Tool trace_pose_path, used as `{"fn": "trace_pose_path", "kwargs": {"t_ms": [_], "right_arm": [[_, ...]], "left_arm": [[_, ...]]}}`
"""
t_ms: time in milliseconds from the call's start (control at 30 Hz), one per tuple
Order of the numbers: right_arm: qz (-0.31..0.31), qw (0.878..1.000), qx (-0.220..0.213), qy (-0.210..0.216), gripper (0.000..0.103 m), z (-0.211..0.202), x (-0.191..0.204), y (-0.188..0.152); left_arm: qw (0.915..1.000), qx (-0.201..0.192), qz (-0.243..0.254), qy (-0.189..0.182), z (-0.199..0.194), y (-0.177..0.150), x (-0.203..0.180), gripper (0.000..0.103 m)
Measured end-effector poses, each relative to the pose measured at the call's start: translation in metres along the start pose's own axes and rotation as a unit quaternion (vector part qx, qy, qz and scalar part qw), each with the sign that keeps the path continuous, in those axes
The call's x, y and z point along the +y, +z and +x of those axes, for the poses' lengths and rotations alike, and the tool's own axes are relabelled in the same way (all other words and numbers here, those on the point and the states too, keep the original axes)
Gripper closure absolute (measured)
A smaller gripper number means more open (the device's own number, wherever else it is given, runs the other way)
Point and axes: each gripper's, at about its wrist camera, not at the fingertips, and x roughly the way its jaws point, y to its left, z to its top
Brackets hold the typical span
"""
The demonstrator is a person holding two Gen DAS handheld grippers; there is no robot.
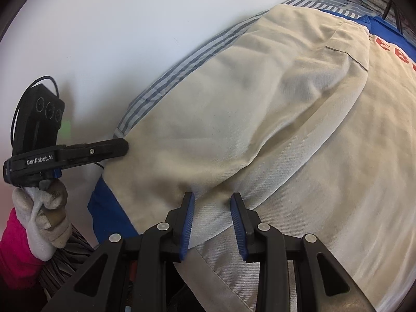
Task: Fold large clothes
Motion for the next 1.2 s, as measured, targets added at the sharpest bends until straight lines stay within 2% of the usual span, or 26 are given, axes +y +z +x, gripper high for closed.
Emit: {"fn": "trace_pose_path", "kwargs": {"t_ms": [33,100,267,367,400,500,600,667,700,733,833,867,900,967,1067,1100,1133,1167,1200], "right_arm": [[0.003,1.0,0.001,0.002,0.072,0.0,-0.001,0.001],[0.014,1.0,0.003,0.009,0.071,-0.003,-0.002,0.004],[0.049,0.998,-0.013,0.039,0.062,-0.01,-0.001,0.038],[0.047,0.998,-0.008,0.039,0.048,-0.002,0.012,0.069],[0.047,0.998,-0.004,0.038,0.045,0.003,0.016,0.078],[0.053,0.998,0.007,0.03,0.044,0.017,0.029,0.104],[0.046,0.998,0.034,-0.007,0.044,0.037,0.043,0.122],[0.034,0.997,0.053,-0.036,0.047,0.051,0.053,0.127],[0.026,0.997,0.061,-0.05,0.055,0.058,0.058,0.128],[0.017,0.995,0.068,-0.064,0.071,0.064,0.061,0.127],[0.008,0.995,0.073,-0.073,0.092,0.073,0.067,0.126],[0.009,0.995,0.07,-0.071,0.093,0.073,0.067,0.126],[0.009,0.995,0.069,-0.067,0.097,0.073,0.067,0.127],[0.013,0.996,0.066,-0.057,0.098,0.071,0.066,0.128],[0.024,0.997,0.059,-0.037,0.099,0.061,0.058,0.125],[0.029,0.998,0.056,-0.029,0.099,0.058,0.055,0.126],[0.034,0.998,0.053,-0.021,0.099,0.056,0.053,0.126],[0.038,0.998,0.05,-0.013,0.099,0.055,0.052,0.127],[0.041,0.998,0.047,-0.008,0.099,0.055,0.05,0.127]], "left_arm": [[1.0,-0.001,0.007,0.006,0.001,-0.001,-0.002,0.08],[0.9994,-0.006,0.025,0.023,0.001,-0.001,-0.009,0.09],[0.9982,-0.011,0.048,0.035,0.003,-0.005,-0.02,0.092],[0.9979,-0.013,0.053,0.036,0.003,-0.006,-0.023,0.092],[0.9977,-0.013,0.056,0.036,0.003,-0.006,-0.024,0.092],[0.9969,-0.015,0.066,0.04,0.003,-0.008,-0.029,0.092],[0.9964,-0.016,0.072,0.041,0.002,-0.008,-0.033,0.092],[0.9962,-0.015,0.076,0.041,0.002,-0.009,-0.034,0.092],[0.9959,-0.016,0.079,0.043,0.002,-0.01,-0.036,0.092],[0.9957,-0.016,0.08,0.044,0.002,-0.01,-0.037,0.092],[0.9946,-0.026,0.084,0.054,-0.001,-0.01,-0.04,0.092],[0.994,-0.03,0.085,0.062,-0.002,-0.01,-0.041,0.079],[0.9938,-0.032,0.084,0.066,-0.003,-0.01,-0.041,0.053],[0.9936,-0.043,0.079,0.069,-0.004,-0.01,-0.039,0.032],[0.994,-0.024,0.071,0.08,0.006,-0.008,-0.033,0.032],[0.9949,-0.019,0.065,0.074,0.009,-0.008,-0.031,0.035],[0.9956,-0.015,0.064,0.067,0.012,-0.008,-0.031,0.043],[0.9954,-0.006,0.067,0.068,0.016,-0.009,-0.032,0.073],[0.9944,-0.001,0.072,0.076,0.018,-0.01,-0.032,0.084]]}}
